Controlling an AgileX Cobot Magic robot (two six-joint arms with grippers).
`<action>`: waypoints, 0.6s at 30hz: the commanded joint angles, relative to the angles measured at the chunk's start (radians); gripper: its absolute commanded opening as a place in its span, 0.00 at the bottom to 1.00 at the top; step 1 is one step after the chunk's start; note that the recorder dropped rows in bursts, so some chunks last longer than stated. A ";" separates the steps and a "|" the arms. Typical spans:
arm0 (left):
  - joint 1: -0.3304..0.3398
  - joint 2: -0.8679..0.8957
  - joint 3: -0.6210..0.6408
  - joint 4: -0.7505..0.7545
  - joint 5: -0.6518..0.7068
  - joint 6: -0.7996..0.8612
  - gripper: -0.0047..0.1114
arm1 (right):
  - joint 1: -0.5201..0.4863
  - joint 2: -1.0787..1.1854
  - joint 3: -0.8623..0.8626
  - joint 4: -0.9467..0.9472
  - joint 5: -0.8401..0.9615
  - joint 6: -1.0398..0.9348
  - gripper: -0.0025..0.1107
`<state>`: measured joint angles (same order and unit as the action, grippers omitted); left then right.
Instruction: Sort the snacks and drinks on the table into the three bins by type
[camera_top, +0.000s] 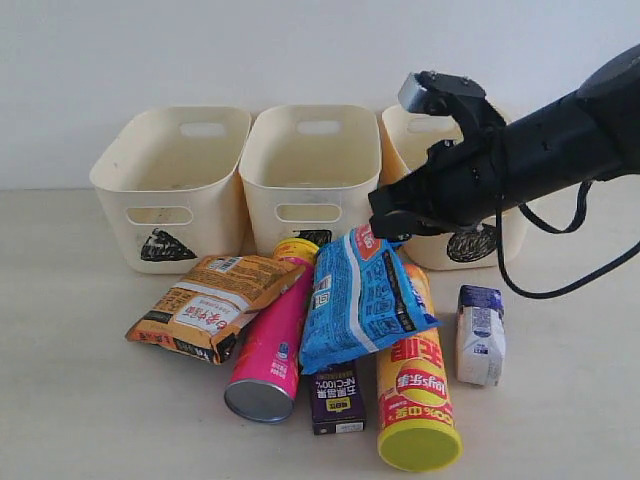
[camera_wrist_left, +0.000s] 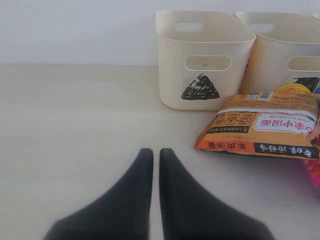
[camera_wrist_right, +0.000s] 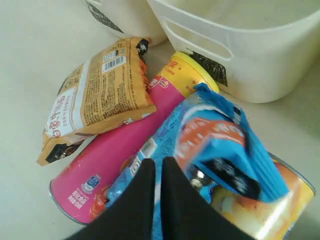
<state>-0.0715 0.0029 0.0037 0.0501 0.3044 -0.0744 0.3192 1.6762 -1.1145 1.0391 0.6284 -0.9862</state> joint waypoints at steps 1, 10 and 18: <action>0.001 -0.003 -0.004 -0.004 -0.008 -0.007 0.07 | 0.001 -0.036 -0.004 -0.012 0.029 -0.008 0.02; 0.001 -0.003 -0.004 -0.004 -0.008 -0.007 0.07 | 0.001 -0.029 -0.004 -0.101 0.055 -0.008 0.15; 0.001 -0.003 -0.004 -0.004 -0.008 -0.007 0.07 | 0.145 -0.028 -0.004 -0.358 0.155 -0.503 0.64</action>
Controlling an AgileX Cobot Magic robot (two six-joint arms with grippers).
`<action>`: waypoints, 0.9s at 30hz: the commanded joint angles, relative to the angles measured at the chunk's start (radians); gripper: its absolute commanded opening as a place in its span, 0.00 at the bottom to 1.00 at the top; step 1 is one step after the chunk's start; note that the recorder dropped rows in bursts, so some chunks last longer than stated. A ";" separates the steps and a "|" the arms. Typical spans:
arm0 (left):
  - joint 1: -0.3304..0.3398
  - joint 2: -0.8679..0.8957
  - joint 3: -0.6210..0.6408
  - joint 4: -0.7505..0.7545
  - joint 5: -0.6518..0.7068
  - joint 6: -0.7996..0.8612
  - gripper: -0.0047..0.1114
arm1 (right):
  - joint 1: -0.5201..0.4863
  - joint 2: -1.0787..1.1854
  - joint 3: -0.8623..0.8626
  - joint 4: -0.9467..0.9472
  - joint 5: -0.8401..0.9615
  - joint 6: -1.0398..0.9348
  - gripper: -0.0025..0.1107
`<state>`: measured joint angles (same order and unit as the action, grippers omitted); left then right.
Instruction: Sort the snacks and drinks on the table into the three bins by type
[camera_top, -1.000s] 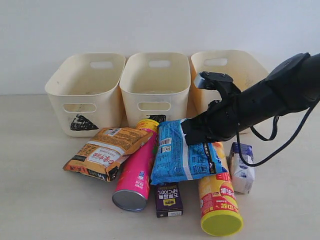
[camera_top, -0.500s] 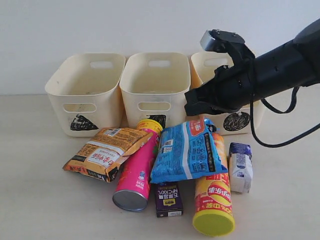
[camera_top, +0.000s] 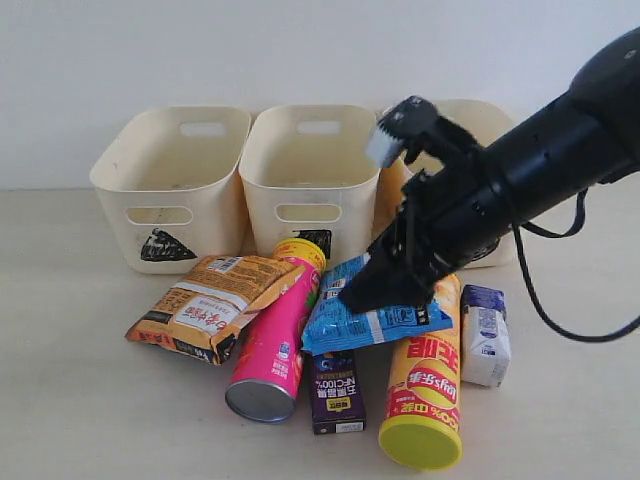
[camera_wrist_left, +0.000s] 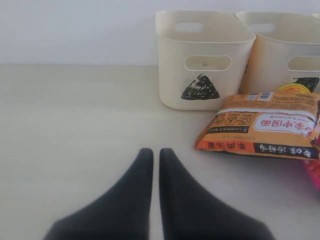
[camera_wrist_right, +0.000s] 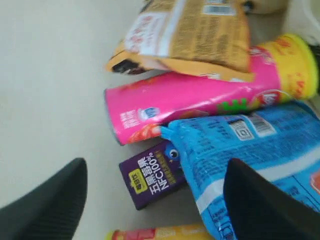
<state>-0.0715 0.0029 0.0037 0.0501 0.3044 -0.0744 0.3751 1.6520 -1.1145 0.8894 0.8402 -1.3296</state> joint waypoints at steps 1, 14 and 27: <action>0.001 -0.003 -0.004 -0.004 -0.008 -0.007 0.07 | 0.127 -0.004 -0.002 -0.334 -0.110 -0.142 0.64; 0.001 -0.003 -0.004 -0.004 -0.008 -0.007 0.07 | 0.323 0.073 0.000 -0.978 -0.329 0.508 0.64; 0.001 -0.003 -0.004 -0.004 -0.008 -0.007 0.07 | 0.323 0.192 -0.002 -1.255 -0.452 0.698 0.64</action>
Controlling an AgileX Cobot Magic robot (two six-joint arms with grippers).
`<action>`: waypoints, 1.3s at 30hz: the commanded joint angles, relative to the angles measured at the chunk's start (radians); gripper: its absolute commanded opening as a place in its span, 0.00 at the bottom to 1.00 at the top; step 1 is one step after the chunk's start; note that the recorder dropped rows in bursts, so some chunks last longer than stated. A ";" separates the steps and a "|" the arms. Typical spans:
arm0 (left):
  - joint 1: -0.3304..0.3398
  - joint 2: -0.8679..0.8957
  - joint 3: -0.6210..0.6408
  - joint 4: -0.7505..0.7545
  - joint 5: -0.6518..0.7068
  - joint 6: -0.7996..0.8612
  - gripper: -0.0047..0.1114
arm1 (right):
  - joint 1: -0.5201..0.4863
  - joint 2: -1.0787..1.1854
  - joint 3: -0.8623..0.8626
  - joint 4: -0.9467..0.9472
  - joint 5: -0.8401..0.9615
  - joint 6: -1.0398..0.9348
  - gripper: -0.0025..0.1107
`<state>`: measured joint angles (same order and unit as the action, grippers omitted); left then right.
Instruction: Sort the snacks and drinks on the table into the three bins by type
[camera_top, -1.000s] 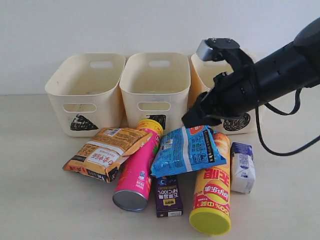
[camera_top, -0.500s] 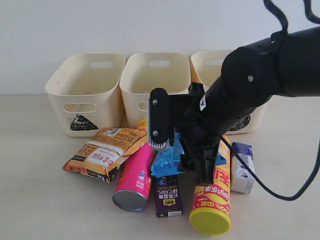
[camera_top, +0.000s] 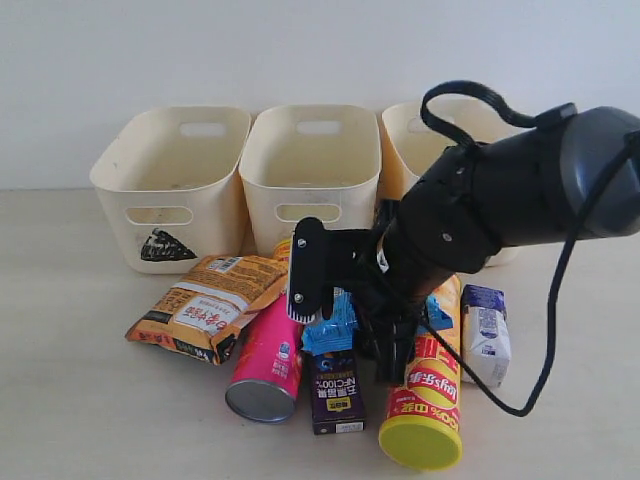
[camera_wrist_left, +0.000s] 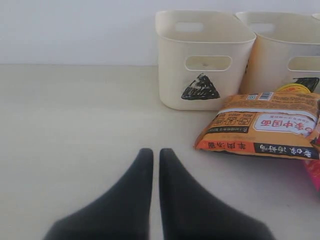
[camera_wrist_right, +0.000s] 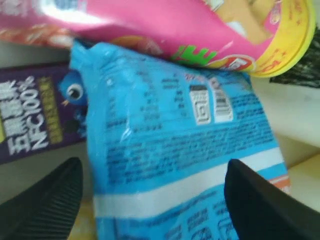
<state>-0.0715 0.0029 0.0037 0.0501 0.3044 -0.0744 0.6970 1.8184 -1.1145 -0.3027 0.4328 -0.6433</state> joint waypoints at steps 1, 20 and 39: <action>0.001 -0.003 -0.004 -0.004 -0.008 -0.007 0.07 | 0.001 0.036 -0.002 -0.103 -0.042 0.010 0.64; 0.001 -0.003 -0.004 -0.004 -0.008 -0.007 0.07 | 0.000 0.141 -0.004 -0.555 -0.081 0.362 0.64; 0.001 -0.003 -0.004 -0.004 -0.008 -0.007 0.07 | 0.000 0.211 -0.004 -1.041 -0.037 0.791 0.02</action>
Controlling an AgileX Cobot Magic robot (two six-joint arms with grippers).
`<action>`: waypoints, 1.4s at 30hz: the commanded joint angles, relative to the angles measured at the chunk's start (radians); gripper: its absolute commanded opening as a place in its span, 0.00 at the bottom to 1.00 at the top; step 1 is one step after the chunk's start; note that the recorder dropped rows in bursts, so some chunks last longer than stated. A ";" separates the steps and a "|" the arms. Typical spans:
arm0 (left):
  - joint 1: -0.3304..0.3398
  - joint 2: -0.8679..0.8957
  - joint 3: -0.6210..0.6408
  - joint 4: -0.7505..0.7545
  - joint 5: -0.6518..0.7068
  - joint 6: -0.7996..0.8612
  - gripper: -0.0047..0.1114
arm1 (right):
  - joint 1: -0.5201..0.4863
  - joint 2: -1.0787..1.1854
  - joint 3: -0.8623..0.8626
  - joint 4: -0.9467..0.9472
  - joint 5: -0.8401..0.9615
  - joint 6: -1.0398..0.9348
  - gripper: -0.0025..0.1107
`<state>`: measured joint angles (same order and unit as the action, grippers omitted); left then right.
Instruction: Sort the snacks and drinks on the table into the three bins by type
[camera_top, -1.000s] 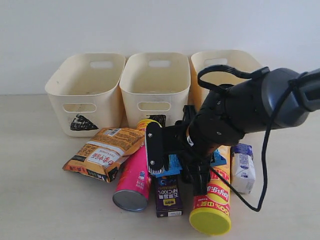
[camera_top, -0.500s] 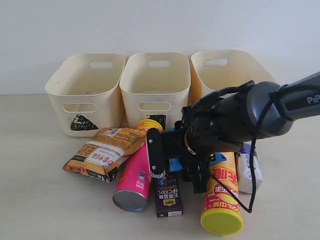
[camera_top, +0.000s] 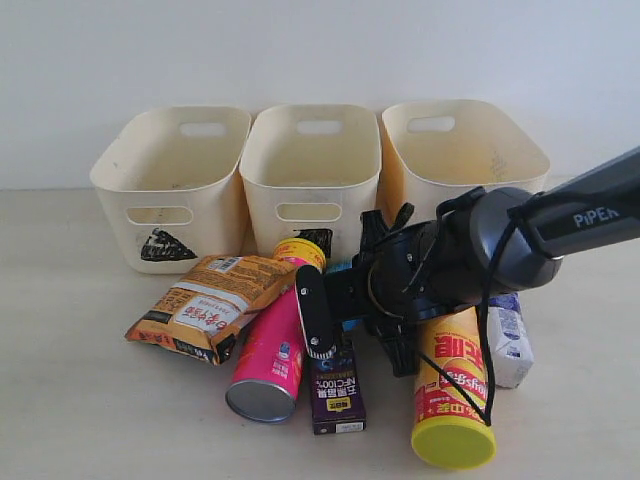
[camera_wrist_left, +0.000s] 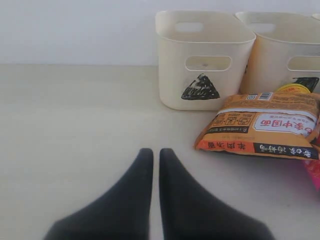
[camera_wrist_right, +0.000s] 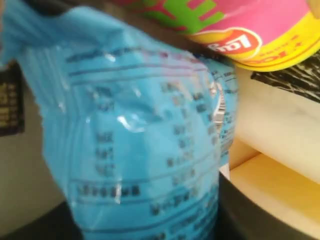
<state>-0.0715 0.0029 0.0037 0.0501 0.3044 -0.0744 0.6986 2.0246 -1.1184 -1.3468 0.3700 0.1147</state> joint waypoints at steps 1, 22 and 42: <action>0.001 -0.003 -0.004 -0.004 -0.008 -0.007 0.07 | -0.002 -0.002 0.000 0.003 0.026 0.033 0.02; 0.001 -0.003 -0.004 -0.004 -0.008 -0.007 0.07 | 0.000 -0.272 0.001 0.678 0.053 -0.562 0.02; 0.001 -0.003 -0.004 -0.004 -0.008 -0.007 0.07 | -0.113 -0.592 -0.001 0.920 0.049 -0.470 0.02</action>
<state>-0.0715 0.0029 0.0037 0.0501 0.3044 -0.0744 0.6416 1.4524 -1.1167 -0.4285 0.4821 -0.4573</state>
